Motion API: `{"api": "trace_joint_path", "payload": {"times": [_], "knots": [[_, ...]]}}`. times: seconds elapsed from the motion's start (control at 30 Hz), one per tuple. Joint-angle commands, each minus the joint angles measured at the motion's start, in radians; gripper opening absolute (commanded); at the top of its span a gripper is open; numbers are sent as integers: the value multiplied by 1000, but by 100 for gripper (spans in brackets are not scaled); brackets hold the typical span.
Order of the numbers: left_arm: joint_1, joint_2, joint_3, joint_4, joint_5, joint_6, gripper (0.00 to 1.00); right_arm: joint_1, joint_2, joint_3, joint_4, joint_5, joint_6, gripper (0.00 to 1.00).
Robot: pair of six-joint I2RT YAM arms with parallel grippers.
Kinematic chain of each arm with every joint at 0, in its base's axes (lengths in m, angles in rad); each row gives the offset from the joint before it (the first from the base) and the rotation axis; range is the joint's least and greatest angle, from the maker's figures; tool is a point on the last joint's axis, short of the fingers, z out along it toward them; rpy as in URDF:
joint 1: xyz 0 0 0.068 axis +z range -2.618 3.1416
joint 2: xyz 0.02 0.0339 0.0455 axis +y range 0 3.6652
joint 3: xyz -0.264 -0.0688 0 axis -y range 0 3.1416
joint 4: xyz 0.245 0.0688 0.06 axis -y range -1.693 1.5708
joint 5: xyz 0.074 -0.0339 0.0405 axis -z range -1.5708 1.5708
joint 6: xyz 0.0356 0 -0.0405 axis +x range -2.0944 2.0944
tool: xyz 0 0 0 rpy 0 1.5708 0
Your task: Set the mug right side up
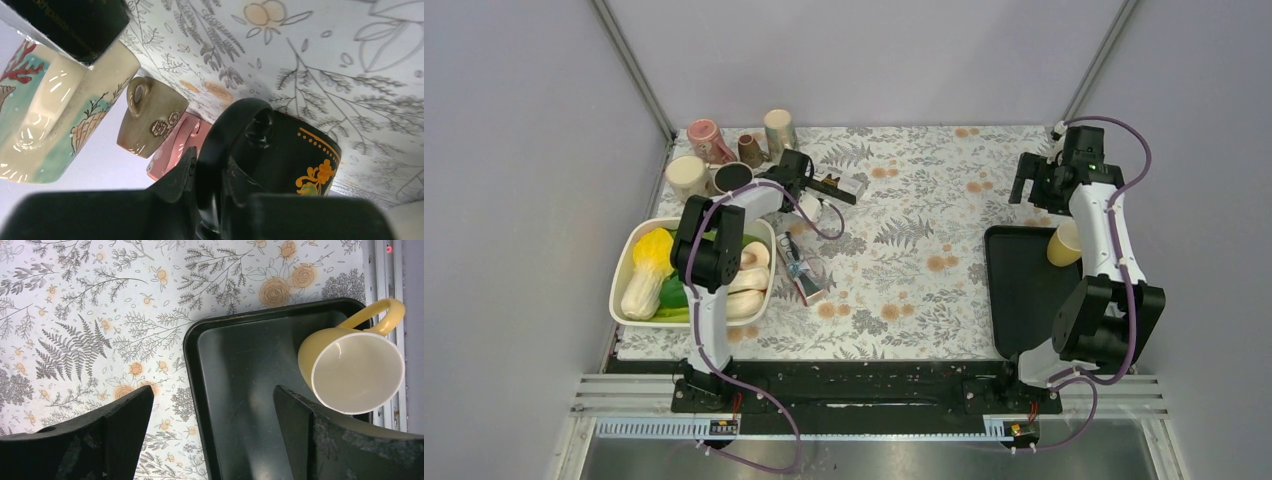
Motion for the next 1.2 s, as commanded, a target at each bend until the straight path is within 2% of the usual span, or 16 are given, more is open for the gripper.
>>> {"api": "trace_joint_path", "payload": {"times": [0.0, 0.17, 0.3, 0.4, 0.53, 0.67, 0.77, 0.83, 0.97, 1.17], "knots": [[-10, 12, 50, 72, -24, -39, 0, 14, -68, -10, 40, -35, -27, 100], [-39, -58, 109, 105, 53, -193, 0, 49, -102, -17, 41, -26, 2, 99], [-54, -139, 198, 71, 146, -427, 0, 129, -152, -32, 62, -34, 15, 99], [-55, -197, 227, 60, 223, -616, 0, 234, -189, -69, 120, -108, 44, 99], [-53, -251, 250, 18, 326, -858, 0, 389, -230, -173, 303, -248, 108, 99], [-53, -291, 298, -55, 470, -1128, 0, 514, -196, -286, 579, -419, 215, 99], [-55, -314, 398, -181, 617, -1286, 0, 604, -125, -267, 677, -461, 241, 99], [-60, -327, 459, -242, 704, -1344, 0, 641, -83, -244, 734, -508, 272, 99], [-94, -385, 479, -279, 775, -1366, 0, 657, -34, -245, 959, -560, 386, 99], [-139, -419, 524, -332, 852, -1415, 0, 667, 61, -185, 1020, -598, 443, 99]]}}
